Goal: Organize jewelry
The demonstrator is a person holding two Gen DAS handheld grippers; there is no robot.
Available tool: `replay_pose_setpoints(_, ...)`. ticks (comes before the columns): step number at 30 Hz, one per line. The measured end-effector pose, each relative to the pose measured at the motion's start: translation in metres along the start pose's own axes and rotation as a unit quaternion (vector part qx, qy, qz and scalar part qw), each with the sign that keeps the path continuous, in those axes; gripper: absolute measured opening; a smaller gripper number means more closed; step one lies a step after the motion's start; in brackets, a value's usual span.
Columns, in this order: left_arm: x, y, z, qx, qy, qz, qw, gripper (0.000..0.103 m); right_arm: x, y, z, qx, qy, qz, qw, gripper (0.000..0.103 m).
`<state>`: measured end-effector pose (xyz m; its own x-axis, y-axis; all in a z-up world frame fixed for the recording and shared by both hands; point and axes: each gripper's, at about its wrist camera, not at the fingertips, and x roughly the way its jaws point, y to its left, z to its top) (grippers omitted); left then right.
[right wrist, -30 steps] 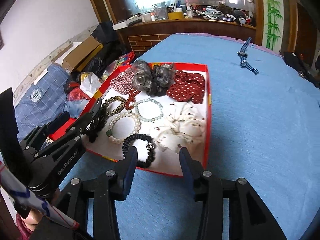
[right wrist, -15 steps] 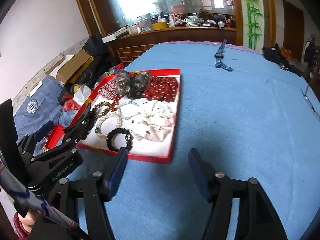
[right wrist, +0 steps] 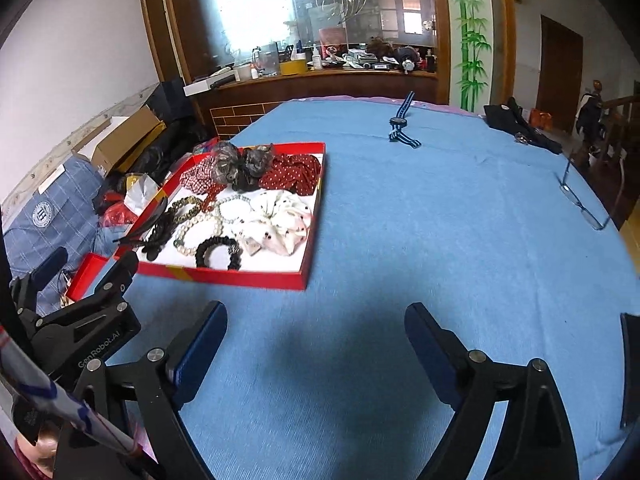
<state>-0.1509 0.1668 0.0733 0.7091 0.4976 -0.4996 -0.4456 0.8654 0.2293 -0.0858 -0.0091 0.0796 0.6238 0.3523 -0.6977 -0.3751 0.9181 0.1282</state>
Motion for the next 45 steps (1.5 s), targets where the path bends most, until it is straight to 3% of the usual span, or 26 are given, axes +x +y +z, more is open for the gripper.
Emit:
replay_pose_setpoints(5, -0.020, 0.007, -0.017, 0.012, 0.004, -0.001, 0.9999, 0.100, -0.023, 0.008, -0.016, 0.005, -0.014, -0.018, 1.000, 0.094)
replay_pose_setpoints(13, -0.056, 0.038, -0.055, -0.033, 0.012, -0.056, 0.9978, 0.100, -0.056, 0.034, -0.055, -0.010, -0.053, -0.057, 0.997, 0.096)
replay_pose_setpoints(20, -0.053, 0.051, -0.063, -0.050, 0.020, -0.021, 0.9984, 0.100, -0.055, 0.051, -0.058, -0.045, -0.061, -0.071, 0.995, 0.096)
replay_pose_setpoints(45, -0.043, 0.062, -0.067, -0.057, 0.035, 0.002, 0.9978, 0.100, -0.046, 0.070, -0.064, -0.080, -0.051, -0.073, 0.993, 0.096)
